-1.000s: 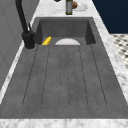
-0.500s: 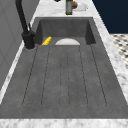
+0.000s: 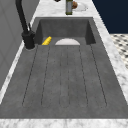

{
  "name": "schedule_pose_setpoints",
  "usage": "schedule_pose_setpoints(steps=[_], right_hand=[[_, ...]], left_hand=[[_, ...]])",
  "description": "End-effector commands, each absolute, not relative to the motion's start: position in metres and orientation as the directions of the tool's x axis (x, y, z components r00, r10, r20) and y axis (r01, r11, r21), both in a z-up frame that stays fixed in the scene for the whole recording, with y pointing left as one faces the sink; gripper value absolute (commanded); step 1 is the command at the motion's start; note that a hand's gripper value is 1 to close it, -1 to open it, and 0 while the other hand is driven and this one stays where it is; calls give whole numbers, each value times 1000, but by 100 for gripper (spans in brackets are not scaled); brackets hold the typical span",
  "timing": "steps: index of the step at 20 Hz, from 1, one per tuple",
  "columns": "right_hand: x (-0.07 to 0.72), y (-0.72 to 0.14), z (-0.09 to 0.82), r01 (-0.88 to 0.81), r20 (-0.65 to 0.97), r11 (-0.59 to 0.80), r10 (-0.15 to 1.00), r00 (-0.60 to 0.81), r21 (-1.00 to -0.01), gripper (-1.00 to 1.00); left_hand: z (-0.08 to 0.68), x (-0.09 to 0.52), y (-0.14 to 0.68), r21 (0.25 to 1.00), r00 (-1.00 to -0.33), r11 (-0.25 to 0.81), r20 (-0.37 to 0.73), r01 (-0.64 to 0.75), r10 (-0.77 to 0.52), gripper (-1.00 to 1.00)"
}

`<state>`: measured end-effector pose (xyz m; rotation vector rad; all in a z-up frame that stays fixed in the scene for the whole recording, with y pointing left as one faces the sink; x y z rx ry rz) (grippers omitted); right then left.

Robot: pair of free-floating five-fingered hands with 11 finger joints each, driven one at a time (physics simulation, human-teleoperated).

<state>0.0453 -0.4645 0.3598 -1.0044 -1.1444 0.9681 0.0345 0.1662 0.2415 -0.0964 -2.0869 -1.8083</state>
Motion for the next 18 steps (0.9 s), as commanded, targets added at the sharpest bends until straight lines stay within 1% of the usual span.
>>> schedule_pose_setpoints(steps=[1,4,8,11,18], right_hand=[[42,-444,366,-74,332,347,929,161,-935,-100],[30,-423,360,-39,283,292,946,160,-956,-100],[19,-397,363,-3,284,288,944,166,-958,-100],[18,-389,368,18,357,361,915,188,-933,-100],[10,-366,378,71,438,433,875,206,-898,-100]], left_hand=[[242,34,166,941,-927,171,323,293,-191,0],[242,34,166,941,-927,171,323,293,-191,0],[242,34,166,941,-927,171,323,293,-191,0],[242,34,166,941,-927,171,323,293,-191,0],[242,34,166,941,-927,171,323,293,-191,0]])
